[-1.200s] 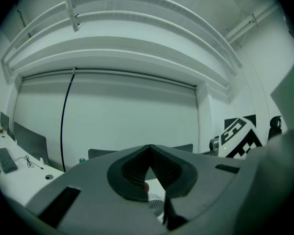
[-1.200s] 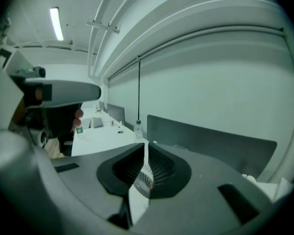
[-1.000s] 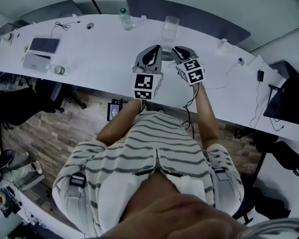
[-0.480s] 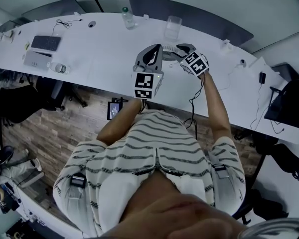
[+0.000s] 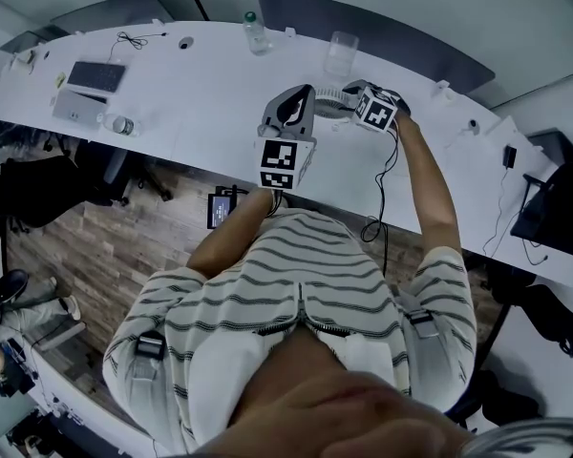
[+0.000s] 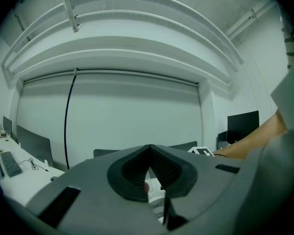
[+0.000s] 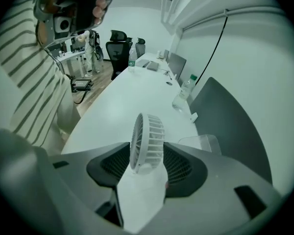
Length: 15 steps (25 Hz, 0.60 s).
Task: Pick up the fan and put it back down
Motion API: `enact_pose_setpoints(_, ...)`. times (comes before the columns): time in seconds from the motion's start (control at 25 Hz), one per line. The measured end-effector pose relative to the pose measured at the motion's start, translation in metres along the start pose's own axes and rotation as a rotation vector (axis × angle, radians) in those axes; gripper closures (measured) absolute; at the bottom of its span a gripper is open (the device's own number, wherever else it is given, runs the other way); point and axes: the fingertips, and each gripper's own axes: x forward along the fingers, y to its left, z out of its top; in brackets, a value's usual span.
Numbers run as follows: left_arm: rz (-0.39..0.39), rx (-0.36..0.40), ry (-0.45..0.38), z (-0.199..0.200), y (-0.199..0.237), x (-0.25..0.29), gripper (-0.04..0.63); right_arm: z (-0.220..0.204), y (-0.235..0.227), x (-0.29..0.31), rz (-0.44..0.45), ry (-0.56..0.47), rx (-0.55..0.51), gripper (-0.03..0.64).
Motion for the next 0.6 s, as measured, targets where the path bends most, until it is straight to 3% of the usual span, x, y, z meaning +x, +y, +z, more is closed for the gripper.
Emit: enact_pose_setpoints(0.6, 0.023, 0.015, 0.021, -0.005, 0.01, -0.001, 0.588, -0.007, -0.005, 0.039, 0.171, 0.03, -0.001, 0.39)
